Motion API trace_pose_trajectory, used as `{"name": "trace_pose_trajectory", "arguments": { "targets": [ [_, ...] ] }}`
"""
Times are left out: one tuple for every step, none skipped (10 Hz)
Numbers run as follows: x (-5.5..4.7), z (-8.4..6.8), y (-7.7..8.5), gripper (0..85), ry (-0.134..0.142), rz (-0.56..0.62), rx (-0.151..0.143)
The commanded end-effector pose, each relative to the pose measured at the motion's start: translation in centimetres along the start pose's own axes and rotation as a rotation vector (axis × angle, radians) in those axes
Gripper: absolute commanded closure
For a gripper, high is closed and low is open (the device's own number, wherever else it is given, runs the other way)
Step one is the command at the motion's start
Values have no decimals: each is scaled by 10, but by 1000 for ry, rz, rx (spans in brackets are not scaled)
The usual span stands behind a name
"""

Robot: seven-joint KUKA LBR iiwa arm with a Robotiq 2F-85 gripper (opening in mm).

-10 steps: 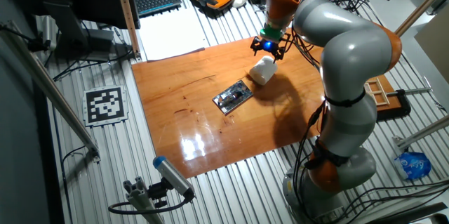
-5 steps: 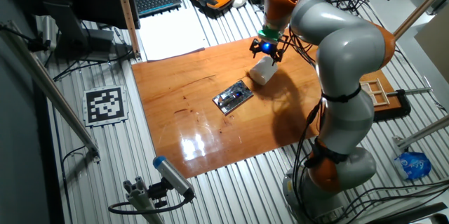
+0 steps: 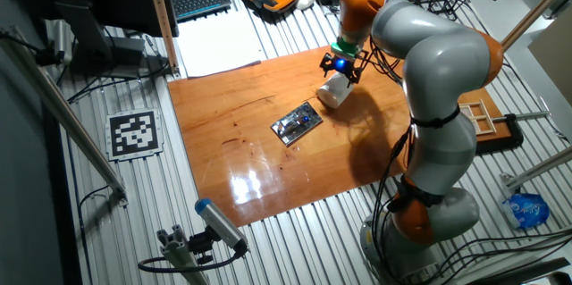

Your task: Put the toilet paper on its holder

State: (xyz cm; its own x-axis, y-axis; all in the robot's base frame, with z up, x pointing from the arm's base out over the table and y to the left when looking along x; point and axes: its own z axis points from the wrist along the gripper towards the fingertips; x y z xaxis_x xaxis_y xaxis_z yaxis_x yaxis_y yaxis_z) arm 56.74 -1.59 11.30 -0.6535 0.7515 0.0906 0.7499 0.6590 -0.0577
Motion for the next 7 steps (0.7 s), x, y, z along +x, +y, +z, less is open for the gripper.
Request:
{"name": "trace_pose_trajectory", "arguments": {
  "targets": [
    [0,3,-2,0,-6,9,-2],
    [1,10,-6,0,-21,22,-18],
    [2,13,-8,0,-26,32,-24],
    [2,14,-9,0,-25,40,-20],
    [2,16,-9,0,-21,51,-21],
    [2,19,-11,0,-15,61,-26],
    [2,22,-12,0,-5,67,-38]
  ]
}}
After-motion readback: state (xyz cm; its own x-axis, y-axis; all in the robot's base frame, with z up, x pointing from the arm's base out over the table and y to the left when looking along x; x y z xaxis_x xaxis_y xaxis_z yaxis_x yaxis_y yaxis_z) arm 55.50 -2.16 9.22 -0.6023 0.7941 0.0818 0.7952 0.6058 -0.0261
